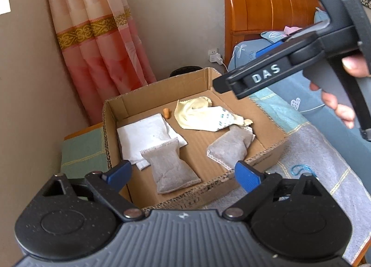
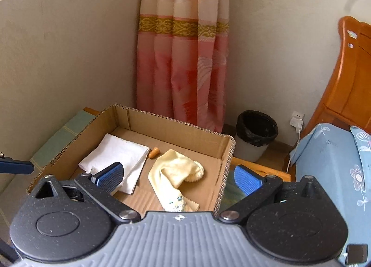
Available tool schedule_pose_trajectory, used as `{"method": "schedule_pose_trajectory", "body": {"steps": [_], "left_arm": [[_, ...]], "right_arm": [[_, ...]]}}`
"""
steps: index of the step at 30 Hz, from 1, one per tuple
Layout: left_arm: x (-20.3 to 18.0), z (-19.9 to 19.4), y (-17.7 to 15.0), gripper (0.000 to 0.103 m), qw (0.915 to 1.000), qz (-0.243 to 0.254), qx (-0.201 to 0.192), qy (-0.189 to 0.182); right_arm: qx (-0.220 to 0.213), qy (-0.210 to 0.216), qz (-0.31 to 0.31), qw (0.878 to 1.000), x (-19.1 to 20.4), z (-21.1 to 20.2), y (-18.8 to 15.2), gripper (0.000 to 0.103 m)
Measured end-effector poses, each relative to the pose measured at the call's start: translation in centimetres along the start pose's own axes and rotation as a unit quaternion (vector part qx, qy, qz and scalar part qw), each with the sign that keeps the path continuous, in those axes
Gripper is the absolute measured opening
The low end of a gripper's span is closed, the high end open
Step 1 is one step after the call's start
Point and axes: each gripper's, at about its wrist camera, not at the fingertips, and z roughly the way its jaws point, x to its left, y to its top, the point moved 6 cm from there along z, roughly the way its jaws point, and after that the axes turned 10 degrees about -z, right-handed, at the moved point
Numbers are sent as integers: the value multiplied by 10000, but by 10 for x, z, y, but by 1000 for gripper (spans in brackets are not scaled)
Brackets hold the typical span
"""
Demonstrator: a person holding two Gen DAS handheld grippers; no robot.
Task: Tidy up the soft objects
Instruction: 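Lower the yellow cloth into the box and open the right tool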
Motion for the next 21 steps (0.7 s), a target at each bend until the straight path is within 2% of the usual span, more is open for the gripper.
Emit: {"method": "schedule_pose_trajectory", "body": {"steps": [13,21], "left_arm": [[-10,-39,-31,95,9996,-204,-116,178],[-12,-52,-59,95,9982,-445,-251,305]], "right_arm": [[-211,-84,67,9997,8,-77,-35,103],[-252,-322,109,9991,18,-105,-80,103]]}}
